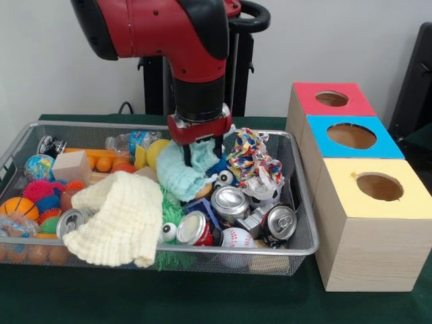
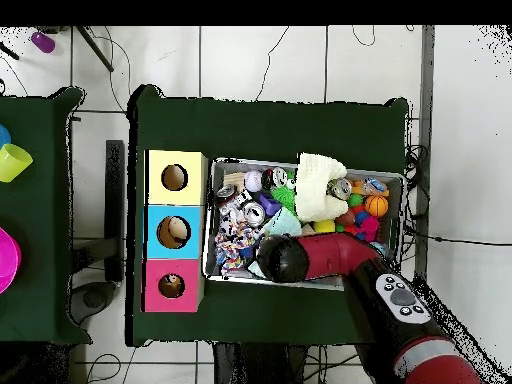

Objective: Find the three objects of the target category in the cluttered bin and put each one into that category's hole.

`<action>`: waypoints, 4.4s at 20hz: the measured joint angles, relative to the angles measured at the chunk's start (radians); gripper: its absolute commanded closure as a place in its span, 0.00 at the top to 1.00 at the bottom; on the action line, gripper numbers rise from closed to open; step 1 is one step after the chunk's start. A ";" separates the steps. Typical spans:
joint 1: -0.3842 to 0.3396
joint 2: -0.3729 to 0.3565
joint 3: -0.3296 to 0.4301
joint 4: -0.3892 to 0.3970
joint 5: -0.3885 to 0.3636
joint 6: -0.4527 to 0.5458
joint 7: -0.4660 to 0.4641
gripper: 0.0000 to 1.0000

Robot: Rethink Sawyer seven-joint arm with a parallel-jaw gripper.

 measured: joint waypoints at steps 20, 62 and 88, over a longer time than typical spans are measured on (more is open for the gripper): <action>-0.036 0.036 0.083 -0.255 0.027 0.329 0.000 1.00; -0.016 0.003 0.033 -0.397 0.138 0.443 0.000 1.00; -0.014 0.129 0.052 -0.589 0.128 0.471 0.000 1.00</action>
